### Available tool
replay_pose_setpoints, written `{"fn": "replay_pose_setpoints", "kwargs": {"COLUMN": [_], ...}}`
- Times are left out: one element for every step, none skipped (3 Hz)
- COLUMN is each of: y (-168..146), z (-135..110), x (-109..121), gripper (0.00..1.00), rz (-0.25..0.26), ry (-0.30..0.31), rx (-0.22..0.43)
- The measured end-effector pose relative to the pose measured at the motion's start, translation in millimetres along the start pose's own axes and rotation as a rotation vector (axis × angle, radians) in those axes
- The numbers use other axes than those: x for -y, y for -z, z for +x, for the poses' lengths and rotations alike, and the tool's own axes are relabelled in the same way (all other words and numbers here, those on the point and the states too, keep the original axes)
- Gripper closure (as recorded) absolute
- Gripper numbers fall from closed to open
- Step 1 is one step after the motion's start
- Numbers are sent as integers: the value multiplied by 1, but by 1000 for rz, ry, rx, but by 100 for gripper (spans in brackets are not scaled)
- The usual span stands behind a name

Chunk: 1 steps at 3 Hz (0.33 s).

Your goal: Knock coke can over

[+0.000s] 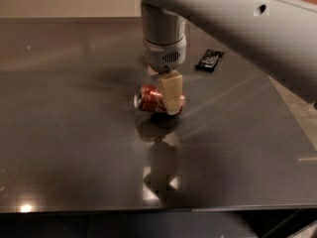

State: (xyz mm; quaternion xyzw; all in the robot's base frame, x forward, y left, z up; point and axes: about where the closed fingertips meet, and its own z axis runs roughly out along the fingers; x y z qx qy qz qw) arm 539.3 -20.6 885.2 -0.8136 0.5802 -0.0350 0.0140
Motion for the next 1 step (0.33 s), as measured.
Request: {"fn": "replay_pose_setpoints", "kwargs": {"y": [0], "z": [0], "x": [1], "gripper": [0], "rz": [2], "ry": [0], "rx": [1]}}
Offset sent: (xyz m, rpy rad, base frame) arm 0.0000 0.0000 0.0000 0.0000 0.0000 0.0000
